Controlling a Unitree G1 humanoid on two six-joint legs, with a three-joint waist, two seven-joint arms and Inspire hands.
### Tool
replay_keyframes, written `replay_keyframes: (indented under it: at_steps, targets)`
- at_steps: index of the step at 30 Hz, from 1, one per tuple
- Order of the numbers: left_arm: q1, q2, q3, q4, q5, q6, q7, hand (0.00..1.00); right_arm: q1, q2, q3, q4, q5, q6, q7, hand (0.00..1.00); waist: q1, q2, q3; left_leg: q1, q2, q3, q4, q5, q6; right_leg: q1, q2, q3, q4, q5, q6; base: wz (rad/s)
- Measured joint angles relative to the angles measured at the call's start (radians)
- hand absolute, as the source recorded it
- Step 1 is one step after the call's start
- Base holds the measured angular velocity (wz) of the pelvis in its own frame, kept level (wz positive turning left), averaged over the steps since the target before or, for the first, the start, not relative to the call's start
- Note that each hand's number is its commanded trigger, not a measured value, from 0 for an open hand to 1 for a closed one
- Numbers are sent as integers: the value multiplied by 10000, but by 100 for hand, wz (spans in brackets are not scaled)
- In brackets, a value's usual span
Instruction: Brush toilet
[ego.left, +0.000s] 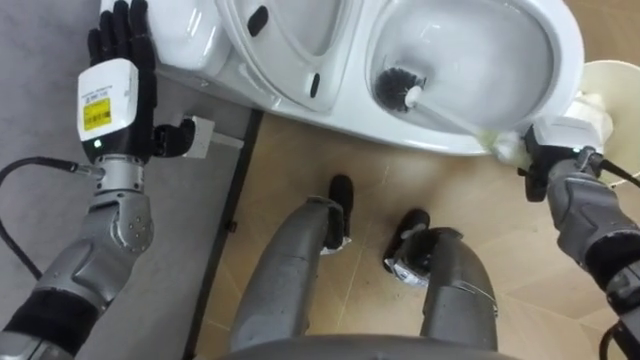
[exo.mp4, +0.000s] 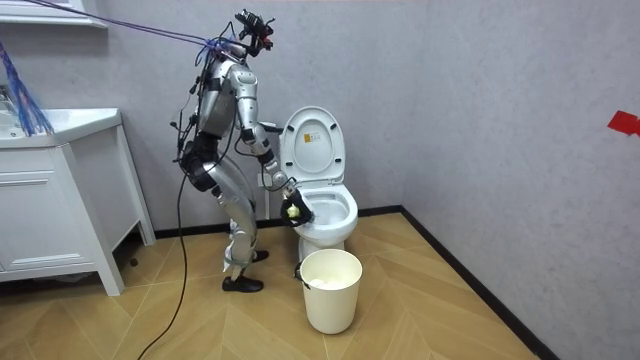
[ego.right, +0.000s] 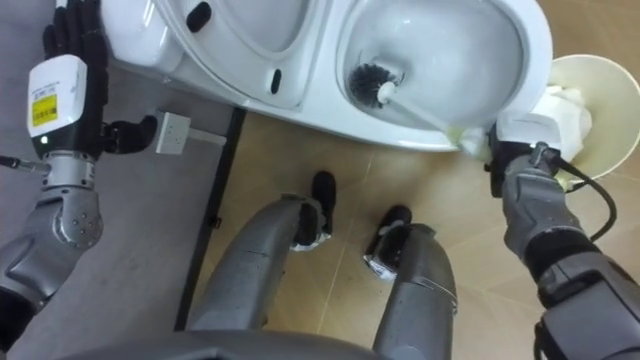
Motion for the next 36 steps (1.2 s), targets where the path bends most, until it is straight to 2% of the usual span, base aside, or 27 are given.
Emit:
replay_keyframes:
  at_steps: [3, 6, 9, 12, 14, 16, 18, 20, 22, 26, 33, 36]
  targets:
    - [-95, 1, -67, 11, -19, -49, -42, 0, -219, -82, 50, 287, -221, -92, -3, 100, 62, 3, -1, -1, -7, -12, -20, -24, 47, 3, -20, 14, 14, 44, 65, -4]
    - [-444, 34, -243, 341, 11, -293, -85, 0, -401, -264, 325, 543, -147, -152, -86, 100, 281, 32, -2, -16, -16, -48, -11, -79, 78, 21, -16, -21, 16, 82, 94, 0]
    - [-724, 46, -483, 408, 10, -250, -105, 0, -911, -425, 647, 842, 153, -182, -193, 100, 570, 75, 57, -19, -14, -5, -34, -70, 96, -43, -13, 56, 37, 118, 103, -5]
    - [-872, 45, -585, 409, 12, -243, -91, 0, -1491, -409, 764, 1359, 1184, -361, -284, 100, 646, 50, 98, -97, -150, -6, -7, -63, 108, -197, -190, 66, 309, 19, 75, 12]
    - [-964, 47, -637, 331, 159, -227, 34, 0, -1920, -415, 736, 1902, 1906, -531, -477, 100, 666, -70, 175, -216, -306, 50, -33, -5, 182, -472, -383, 164, 611, -118, 73, 15]
    - [-954, 48, -614, 275, 294, -223, 156, 0, -2204, -424, 650, 2222, 2438, -607, -624, 100, 679, -114, 190, -346, -371, 67, -17, 4, 186, -652, -460, 219, 769, -194, 83, 9]
    - [-879, 54, -468, 211, 390, -220, 295, 0, -2241, -410, 521, 2273, 2913, -768, -620, 100, 666, -244, 209, -393, -367, 81, -8, 5, 184, -718, -452, 249, 794, -213, 65, 2]
    - [-787, 53, -264, 105, 497, -204, 336, 0, -2433, -396, -70, 2273, 2986, -905, -1134, 100, 605, -373, 248, -473, -377, 177, -2, 19, 190, -878, -499, 334, 899, -225, 57, 0]
    - [-659, 54, -137, 89, 777, -118, 336, 0, -2739, -424, -131, 2314, 2952, -869, -1516, 100, 498, -410, 232, -451, -372, 276, -1, 64, 227, -895, -550, 367, 940, -225, 57, -2]
    - [-552, 97, 26, -9, 1182, 40, 439, 0, -2732, -483, -133, 2305, 2697, -926, -2029, 100, 374, -694, 212, -429, -375, 288, 57, 65, 234, -873, -555, 389, 940, -217, 69, 0]
    - [-553, 92, -86, -103, 1192, 187, 276, 0, -2703, -470, -134, 2290, 2166, -920, -2305, 100, 356, -631, 171, -342, -385, 262, 114, 59, 334, -709, -576, 338, 905, -144, 168, -1]
    - [-552, 80, -141, -87, 1443, 323, 79, 0, -2621, -451, -124, 2301, 2007, -855, -2306, 100, 514, -494, 135, -339, -379, 259, 164, 46, 371, -687, -572, 336, 897, -125, 196, -1]
